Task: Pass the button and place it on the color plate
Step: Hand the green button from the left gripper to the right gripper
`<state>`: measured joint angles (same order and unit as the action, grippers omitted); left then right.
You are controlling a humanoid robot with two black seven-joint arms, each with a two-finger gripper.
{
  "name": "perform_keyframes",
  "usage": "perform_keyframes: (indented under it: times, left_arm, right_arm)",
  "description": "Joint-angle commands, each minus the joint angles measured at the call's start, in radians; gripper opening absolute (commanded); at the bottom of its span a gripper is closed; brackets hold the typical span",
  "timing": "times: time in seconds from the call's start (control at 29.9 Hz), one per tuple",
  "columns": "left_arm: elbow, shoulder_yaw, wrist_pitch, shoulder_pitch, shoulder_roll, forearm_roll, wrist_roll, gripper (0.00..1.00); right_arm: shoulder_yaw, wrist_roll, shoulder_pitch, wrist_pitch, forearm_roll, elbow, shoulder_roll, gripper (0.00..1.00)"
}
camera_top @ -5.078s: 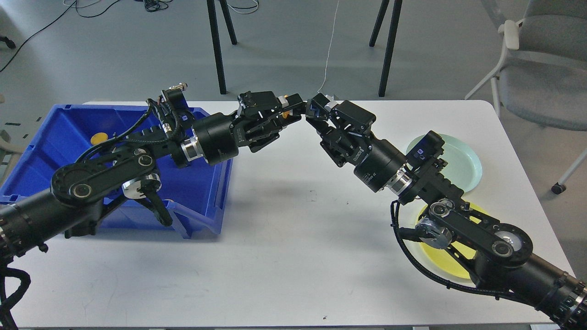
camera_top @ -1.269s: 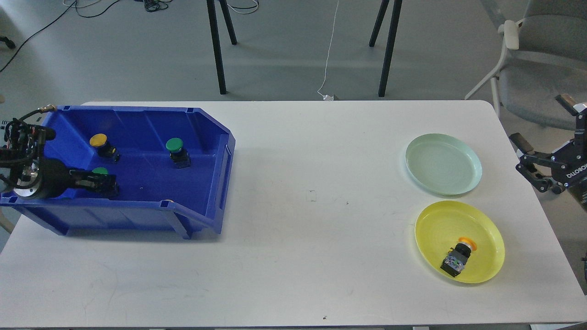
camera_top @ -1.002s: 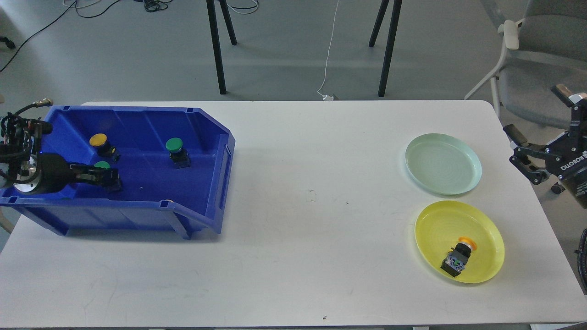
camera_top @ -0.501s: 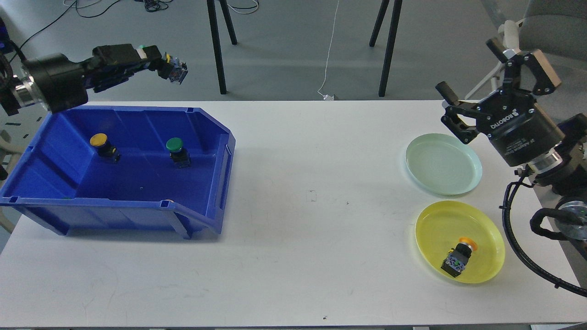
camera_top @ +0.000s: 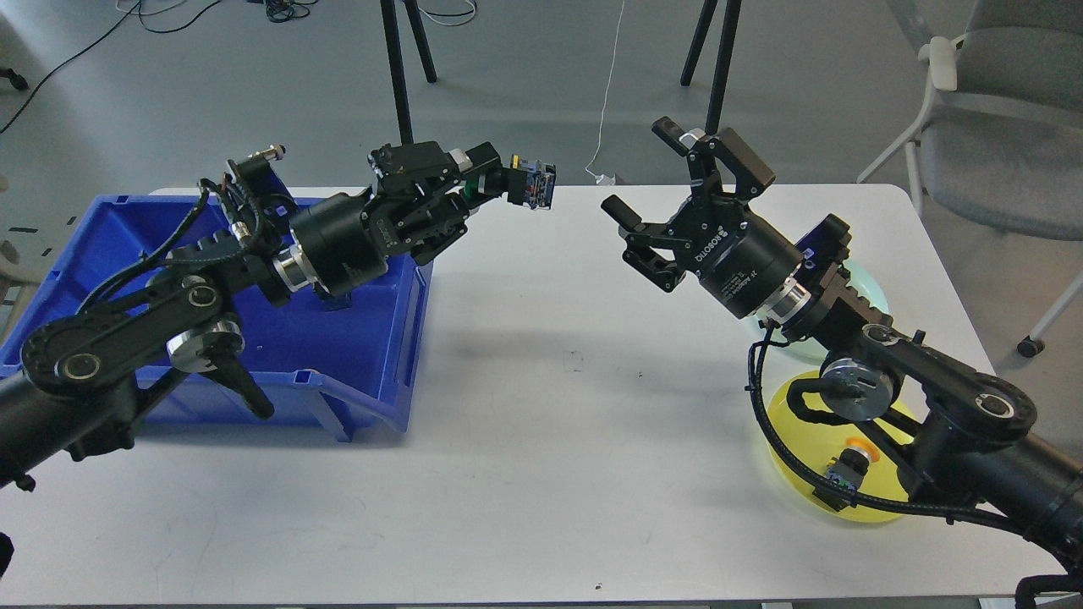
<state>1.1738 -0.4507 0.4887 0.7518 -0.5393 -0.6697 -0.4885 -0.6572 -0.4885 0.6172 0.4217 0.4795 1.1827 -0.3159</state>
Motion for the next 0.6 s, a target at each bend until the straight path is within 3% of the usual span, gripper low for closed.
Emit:
perform_keyframes:
  times: [0.0,0.57]
  left_arm:
    - [-0.005,0.003,0.0,-0.02,0.028,-0.002,0.0,0.13]
    - [-0.01,0.004,-0.012,-0.032,0.062,-0.002,0.0,0.13]
  right_arm:
    - [0.025,0.0,0.002,0.0,0.001,-0.028,0.055,0.99]
    - [0.065,0.0,0.009,0.002,0.001,-0.044,0.097,0.99]
